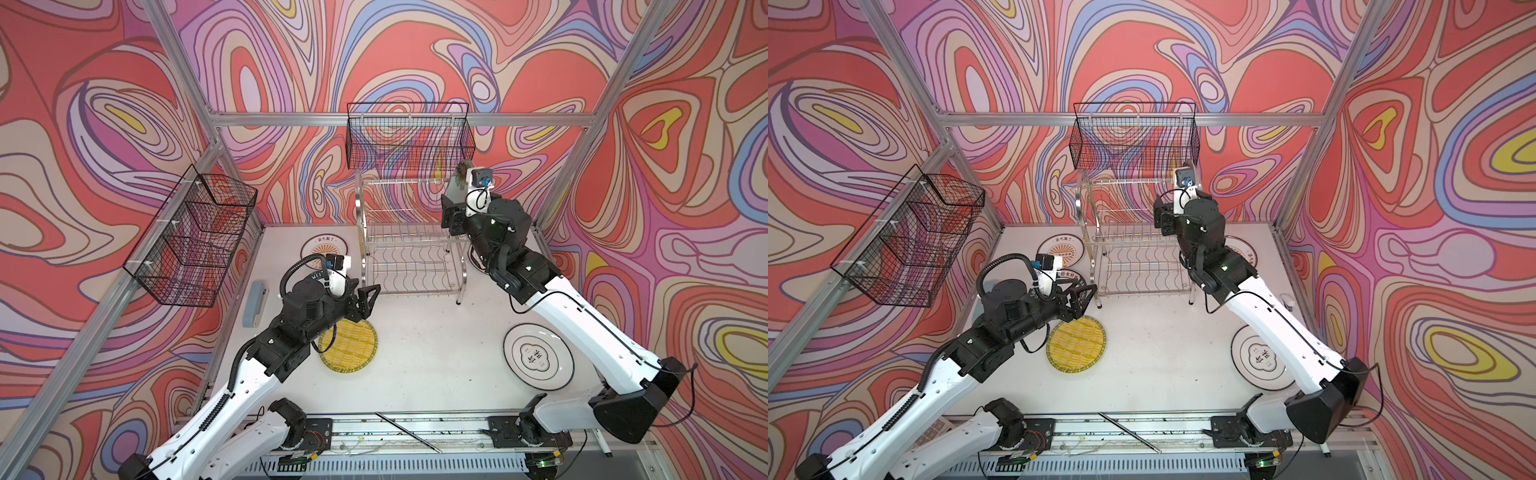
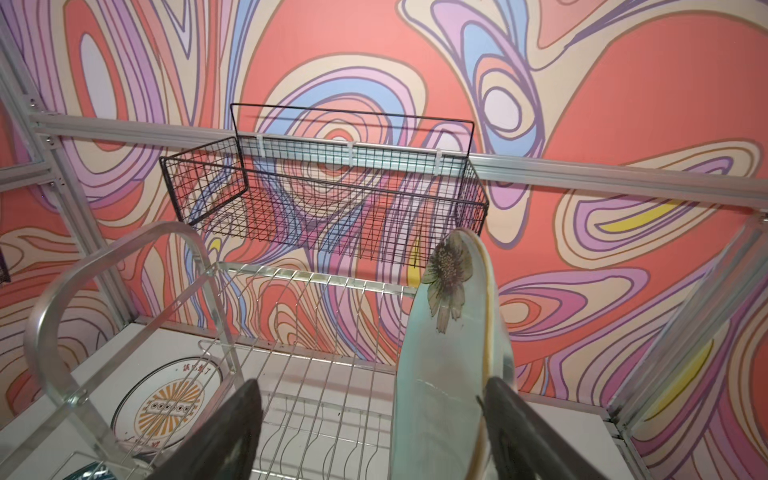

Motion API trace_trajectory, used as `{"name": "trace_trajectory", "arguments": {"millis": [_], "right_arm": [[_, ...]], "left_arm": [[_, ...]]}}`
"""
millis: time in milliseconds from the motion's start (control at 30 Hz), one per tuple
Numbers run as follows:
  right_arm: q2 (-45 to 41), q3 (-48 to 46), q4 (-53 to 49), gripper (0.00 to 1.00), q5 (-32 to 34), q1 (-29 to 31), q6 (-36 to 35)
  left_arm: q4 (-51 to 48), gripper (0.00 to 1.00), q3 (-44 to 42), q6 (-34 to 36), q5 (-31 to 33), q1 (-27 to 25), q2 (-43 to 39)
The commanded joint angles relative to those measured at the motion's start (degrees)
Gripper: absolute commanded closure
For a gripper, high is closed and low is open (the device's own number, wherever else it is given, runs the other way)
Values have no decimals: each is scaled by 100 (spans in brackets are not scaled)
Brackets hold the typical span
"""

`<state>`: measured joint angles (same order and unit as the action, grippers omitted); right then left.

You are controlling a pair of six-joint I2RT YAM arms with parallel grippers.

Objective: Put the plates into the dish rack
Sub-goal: 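Open the right gripper and draw it back from the standing plate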

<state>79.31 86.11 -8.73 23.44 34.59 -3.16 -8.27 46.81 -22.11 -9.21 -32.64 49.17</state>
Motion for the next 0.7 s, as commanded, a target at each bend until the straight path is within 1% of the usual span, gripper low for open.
{"name": "trace_trajectory", "arguments": {"millis": [0,100,300,600,667], "right_arm": [[-264,-254,59,14,-506,22,96],[-438,-521,70,14,-751,22,149],[-786,-1037,110,14,-1519,28,303],[-879,-1326,34,15,-2953,22,362],[-862,-1415,69,15,-3135,25,439]], "left_arm": [[256,27,-91,-93,-54,-20,74],[256,27,-107,-83,-53,-18,115],[247,27,-120,-91,-45,-14,181],[105,27,-88,-77,12,-19,260],[26,27,-71,-66,88,-15,249]]}}
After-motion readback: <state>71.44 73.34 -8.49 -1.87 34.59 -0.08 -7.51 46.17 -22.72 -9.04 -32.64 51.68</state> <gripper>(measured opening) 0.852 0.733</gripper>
